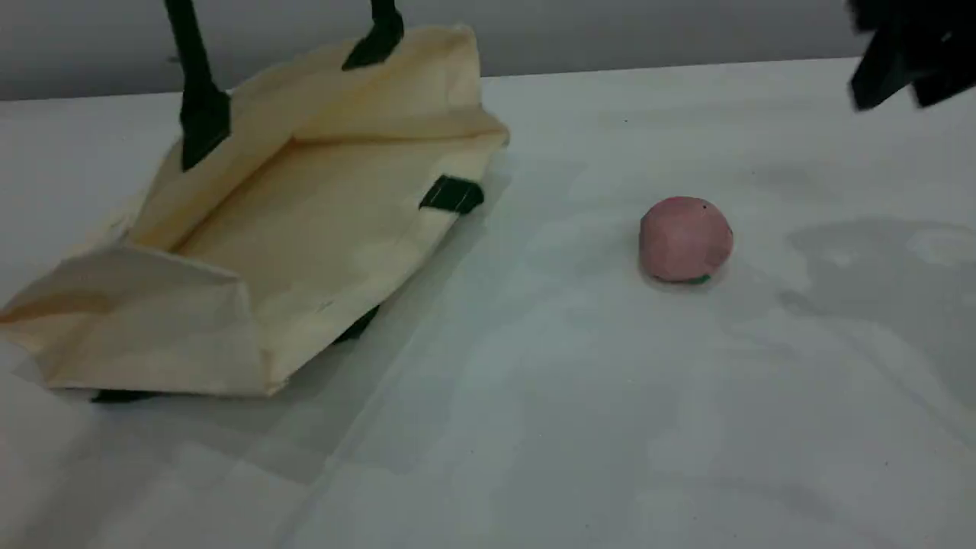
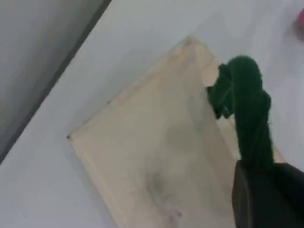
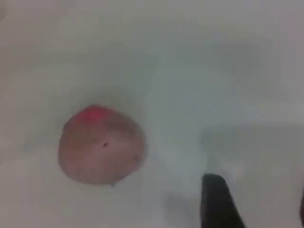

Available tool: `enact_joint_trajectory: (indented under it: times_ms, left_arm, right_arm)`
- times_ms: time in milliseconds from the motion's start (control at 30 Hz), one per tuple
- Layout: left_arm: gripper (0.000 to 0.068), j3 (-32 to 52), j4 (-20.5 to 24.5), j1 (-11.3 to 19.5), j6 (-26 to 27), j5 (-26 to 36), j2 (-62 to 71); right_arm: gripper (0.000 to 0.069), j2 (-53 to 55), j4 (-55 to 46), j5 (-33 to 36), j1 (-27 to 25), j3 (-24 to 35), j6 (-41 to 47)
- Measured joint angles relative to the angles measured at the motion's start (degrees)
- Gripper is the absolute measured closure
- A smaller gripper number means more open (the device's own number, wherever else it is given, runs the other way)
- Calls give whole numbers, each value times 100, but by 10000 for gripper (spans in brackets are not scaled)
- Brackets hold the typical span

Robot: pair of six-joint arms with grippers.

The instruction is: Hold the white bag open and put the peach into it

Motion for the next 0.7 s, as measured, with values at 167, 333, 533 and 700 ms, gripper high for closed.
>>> enact_joint_trajectory:
  times_ms: [167,333,533,700]
  left_arm:
    - [595,-26,-125,0,-5,82,0]
    - [595,-26,-125,0,-5,94,0]
    - [595,-26,-125,0,-5,94,0]
    - [595,-26,-125,0,-5,94,0]
  right_arm:
    - [359,429,5,-248,441,0,-223]
    - [311,767,10,-527,764,0,-246]
    - [194,1030,182,-948,1062,0,-246]
    - [139,1302,635,-1100,1084,-93,-246]
